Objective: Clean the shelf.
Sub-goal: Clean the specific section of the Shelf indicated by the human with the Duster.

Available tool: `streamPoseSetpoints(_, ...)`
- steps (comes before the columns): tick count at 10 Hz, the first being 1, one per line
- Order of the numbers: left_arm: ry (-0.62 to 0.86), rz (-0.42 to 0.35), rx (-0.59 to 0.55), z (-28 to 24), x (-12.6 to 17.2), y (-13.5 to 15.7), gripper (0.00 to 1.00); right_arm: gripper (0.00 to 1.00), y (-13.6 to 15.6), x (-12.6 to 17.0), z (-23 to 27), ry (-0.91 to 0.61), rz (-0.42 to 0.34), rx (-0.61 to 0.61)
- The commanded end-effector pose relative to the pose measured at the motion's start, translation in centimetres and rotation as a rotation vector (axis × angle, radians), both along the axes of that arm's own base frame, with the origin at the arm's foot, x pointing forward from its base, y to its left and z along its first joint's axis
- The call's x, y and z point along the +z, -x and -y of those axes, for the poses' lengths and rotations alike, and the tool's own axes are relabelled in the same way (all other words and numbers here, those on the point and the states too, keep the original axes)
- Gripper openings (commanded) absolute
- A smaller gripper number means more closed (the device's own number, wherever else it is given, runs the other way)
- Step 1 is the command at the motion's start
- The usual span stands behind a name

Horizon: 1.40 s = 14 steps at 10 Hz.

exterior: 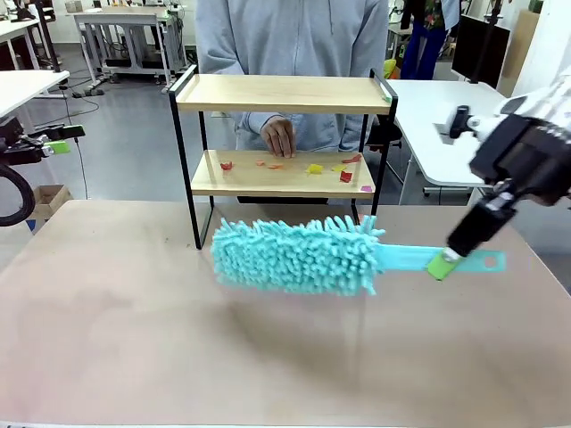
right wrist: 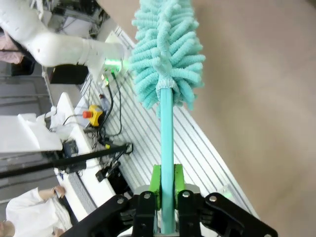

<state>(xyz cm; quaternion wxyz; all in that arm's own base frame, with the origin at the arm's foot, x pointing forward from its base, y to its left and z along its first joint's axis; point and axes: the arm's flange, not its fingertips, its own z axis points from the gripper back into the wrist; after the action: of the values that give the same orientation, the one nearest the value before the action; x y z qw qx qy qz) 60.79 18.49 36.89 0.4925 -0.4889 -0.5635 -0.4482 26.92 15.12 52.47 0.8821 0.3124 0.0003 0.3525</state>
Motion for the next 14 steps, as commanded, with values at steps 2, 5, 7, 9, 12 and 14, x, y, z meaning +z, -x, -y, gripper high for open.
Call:
streamPoseSetpoints(2, -0.005, 0.006, -0.005, 0.1, 0.3, 0.2, 1.00, 0.13, -0.4, -1.9, -5.7, -0.040, 0.122, -0.121)
streamPoseSetpoints(5, -0.005, 0.006, -0.005, 0.1, 0.3, 0.2, 1.00, 0.13, 0.6, -2.9, -10.2, -0.114, 0.256, -0.222)
streamPoseSetpoints(7, -0.005, 0.006, -0.005, 0.1, 0.3, 0.2, 1.00, 0.13, 1.0, -2.5, -11.5, -0.093, 0.293, -0.328)
streamPoseSetpoints(9, -0.005, 0.006, -0.005, 0.1, 0.3, 0.2, 1.00, 0.13, 0.6, -1.8, -9.8, -0.096, 0.250, -0.221)
streamPoseSetpoints(12, -0.005, 0.006, -0.005, 0.1, 0.3, 0.2, 1.00, 0.13, 0.9, -1.9, -11.7, -0.087, 0.306, -0.289)
streamPoseSetpoints(14, -0.005, 0.006, -0.005, 0.1, 0.3, 0.2, 1.00, 0.13, 0.7, -1.7, -12.5, -0.098, 0.332, -0.342)
